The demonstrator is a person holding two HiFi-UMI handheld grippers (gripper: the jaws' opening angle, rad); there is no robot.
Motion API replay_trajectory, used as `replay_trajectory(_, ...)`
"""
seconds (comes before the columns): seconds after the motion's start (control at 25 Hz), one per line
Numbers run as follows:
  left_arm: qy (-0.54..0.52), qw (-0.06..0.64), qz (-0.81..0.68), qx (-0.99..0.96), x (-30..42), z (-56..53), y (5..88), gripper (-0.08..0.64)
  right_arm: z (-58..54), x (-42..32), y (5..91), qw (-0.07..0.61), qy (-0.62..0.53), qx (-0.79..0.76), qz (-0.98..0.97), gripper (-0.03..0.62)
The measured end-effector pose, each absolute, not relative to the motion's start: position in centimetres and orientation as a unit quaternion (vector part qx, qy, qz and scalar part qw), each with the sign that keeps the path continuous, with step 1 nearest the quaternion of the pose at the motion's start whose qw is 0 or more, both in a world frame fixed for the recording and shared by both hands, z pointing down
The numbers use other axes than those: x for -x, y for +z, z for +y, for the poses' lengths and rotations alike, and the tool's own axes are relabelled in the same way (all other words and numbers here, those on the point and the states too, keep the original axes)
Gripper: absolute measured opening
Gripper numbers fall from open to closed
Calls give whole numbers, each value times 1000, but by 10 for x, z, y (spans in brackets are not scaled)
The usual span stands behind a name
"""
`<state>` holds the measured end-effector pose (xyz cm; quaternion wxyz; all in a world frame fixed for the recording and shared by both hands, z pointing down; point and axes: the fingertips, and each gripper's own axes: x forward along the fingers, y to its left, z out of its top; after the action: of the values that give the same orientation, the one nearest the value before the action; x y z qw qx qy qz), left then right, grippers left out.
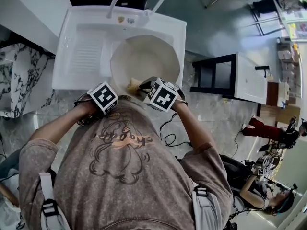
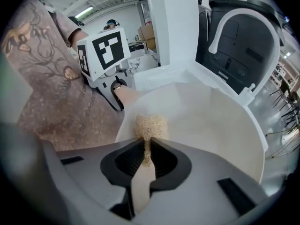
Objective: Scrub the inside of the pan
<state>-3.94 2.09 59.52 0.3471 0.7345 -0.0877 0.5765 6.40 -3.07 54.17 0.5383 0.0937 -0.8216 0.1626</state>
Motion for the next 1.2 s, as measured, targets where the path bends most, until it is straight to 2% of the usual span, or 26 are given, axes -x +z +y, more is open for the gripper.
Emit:
replay_trajectory(0.4, 584, 346, -88, -729, 43, 26, 592, 38, -49, -14, 553, 507, 159, -79, -844, 52)
replay_trajectory(1.2, 580, 348, -85, -732, 45, 29, 595, 38, -132, 8, 568, 488, 139, -182, -842, 51)
